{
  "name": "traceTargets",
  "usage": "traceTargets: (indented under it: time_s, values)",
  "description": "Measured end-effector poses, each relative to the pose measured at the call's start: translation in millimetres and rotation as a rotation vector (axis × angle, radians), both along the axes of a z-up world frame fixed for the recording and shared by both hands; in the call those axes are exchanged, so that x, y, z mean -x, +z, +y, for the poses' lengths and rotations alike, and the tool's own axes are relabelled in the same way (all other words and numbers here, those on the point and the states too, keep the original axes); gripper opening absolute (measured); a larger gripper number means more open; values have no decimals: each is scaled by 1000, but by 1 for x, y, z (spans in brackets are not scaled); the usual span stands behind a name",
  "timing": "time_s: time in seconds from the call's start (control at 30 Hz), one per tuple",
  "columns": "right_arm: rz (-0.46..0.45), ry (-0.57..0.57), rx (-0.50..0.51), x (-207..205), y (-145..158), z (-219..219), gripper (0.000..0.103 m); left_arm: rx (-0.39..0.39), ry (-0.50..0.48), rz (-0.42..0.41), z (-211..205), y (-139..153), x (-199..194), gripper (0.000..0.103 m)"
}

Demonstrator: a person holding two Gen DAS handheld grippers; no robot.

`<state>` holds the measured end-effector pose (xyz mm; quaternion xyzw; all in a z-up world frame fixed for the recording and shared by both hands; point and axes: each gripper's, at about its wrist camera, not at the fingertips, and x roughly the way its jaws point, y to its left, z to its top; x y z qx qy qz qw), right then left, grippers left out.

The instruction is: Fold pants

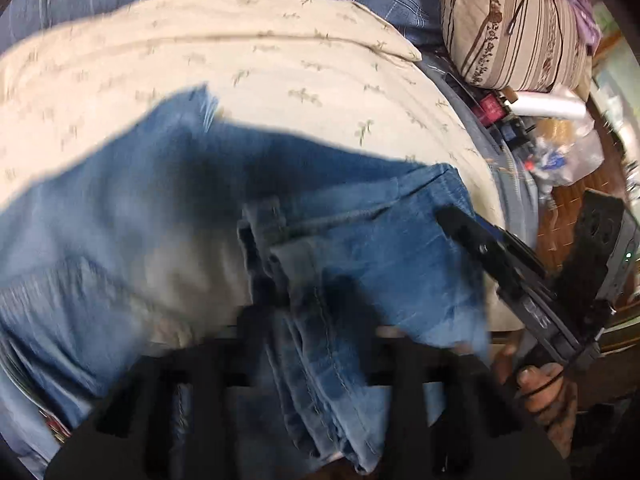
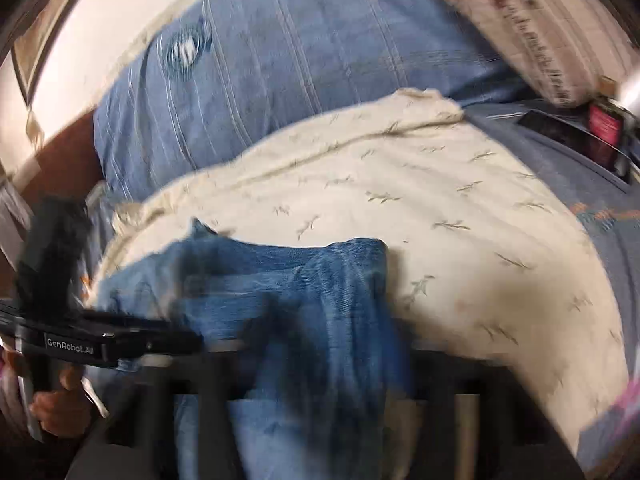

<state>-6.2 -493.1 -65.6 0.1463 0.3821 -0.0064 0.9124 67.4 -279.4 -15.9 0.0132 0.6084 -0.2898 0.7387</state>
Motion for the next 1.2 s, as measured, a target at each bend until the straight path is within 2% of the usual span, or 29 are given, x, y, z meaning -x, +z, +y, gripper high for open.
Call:
traceTargets:
  time_s: [0.07,0.1,0.13,0.2,0.27,0.33,0.4,0.47,0.5,0.57,0.63,0.67,0.7,0.77,0.83,0.87,0.93,1.0,1.03,1.07,1.13,1.2]
  values:
    - [-76,-32,-47,10,6,-13,12,19,29,-27,0,6,-10,18]
    - [-64,-48,-52,9,1,-18,12,6,41,-56,-3,7,-15,18]
    - [-11,-67,-28,2,-12,-22,13,-27,38,-75,-8,1,-22,18]
    - [35,-73,-23,0,-27,-23,19,-82,32,-46,-17,-15,-29,21]
    - [-2,-92,-74,13,-19,-29,28,-62,26,-58,-12,-7,-24,21]
    - [-48,-104,-117,31,-3,-33,28,-20,25,-24,1,4,-18,21]
    - [-119,-62,-161,53,11,-32,28,49,17,1,15,16,-5,21]
    - [-160,-3,-158,70,19,-20,28,86,-16,1,21,22,12,22]
    - [-155,22,-146,76,17,-12,28,98,-43,9,21,20,24,25]
    - [-96,47,-123,75,-2,0,28,74,-89,13,16,8,36,27]
    - [48,16,-59,67,-35,5,24,-20,-123,-14,3,-18,48,26]
    - [6,7,-56,73,-34,6,23,-23,-133,-63,3,-17,53,26]
    - [2,6,-69,75,-27,7,25,-31,-150,-93,1,-11,57,26]
    - [-21,14,-83,83,-9,9,27,-38,-162,-67,3,0,60,26]
    - [-67,54,-79,96,7,14,28,9,-168,-76,13,12,63,26]
    - [-67,64,-68,98,9,16,29,19,-169,-97,17,15,65,27]
    - [-30,77,-68,102,0,21,38,17,-164,-92,22,7,70,38]
    - [65,55,-74,94,-26,21,40,-26,-154,-51,21,-14,70,38]
    - [84,35,-73,93,-34,22,40,-21,-144,-44,22,-21,67,38]
    - [60,20,-71,94,-31,25,40,-4,-137,-53,24,-19,67,38]
    - [60,13,-91,91,-21,27,47,2,-136,-36,31,-8,64,38]
    - [22,37,-96,88,-8,35,48,28,-114,-59,49,7,64,38]
